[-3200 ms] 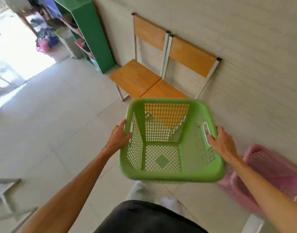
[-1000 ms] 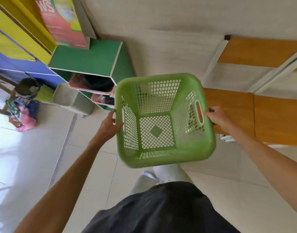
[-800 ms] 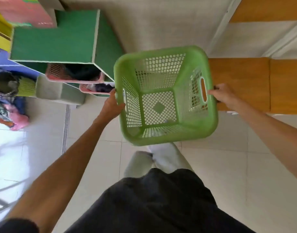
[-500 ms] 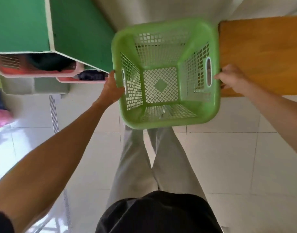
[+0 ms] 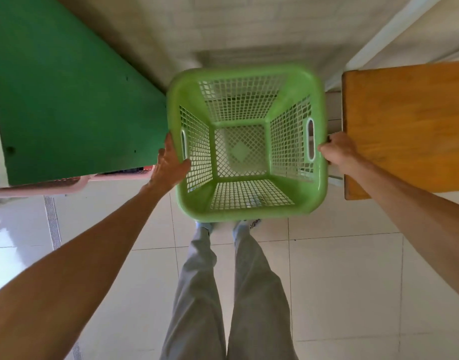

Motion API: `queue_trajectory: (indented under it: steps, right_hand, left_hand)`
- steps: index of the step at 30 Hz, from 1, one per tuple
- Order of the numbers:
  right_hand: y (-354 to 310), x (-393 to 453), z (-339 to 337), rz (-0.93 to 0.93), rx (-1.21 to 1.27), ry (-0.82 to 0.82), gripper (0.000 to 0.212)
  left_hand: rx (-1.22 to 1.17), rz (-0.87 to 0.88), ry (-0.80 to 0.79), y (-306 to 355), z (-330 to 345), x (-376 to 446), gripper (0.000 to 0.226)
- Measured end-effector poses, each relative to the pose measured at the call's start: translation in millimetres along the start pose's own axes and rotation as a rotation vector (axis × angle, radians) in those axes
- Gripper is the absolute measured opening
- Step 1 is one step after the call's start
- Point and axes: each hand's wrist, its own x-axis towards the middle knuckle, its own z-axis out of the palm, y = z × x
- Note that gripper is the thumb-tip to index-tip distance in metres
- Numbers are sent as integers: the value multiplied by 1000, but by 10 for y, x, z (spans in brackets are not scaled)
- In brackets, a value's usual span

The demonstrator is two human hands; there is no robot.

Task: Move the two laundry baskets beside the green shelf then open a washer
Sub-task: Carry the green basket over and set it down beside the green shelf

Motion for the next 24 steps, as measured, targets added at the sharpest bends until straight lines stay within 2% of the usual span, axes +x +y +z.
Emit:
queue_trajectory:
  steps: [4,7,12,18,22,24]
  right_hand:
    - [-107,185,53,18,35,-44,26]
    - [-143,282,115,13,39,-37,24]
    - [-190,417,166,34,68,-9,22]
    - [-175,489,159,19,54,-25,22]
    - [-194,367,135,-101,-86,6,18]
    - [-226,229,128,-234,-162,62,30]
  left_hand:
    - [-55,-34,-3,-20,2,200,96]
    - [-65,-14,16,-97,13,309,94]
    - [-15,29,39,-146,0,439,90]
    - [25,-2,38,-151,-43,510,91]
    - [30,-13,8,-81,-45,466,94]
    - [52,7,-5,4,-64,375,92]
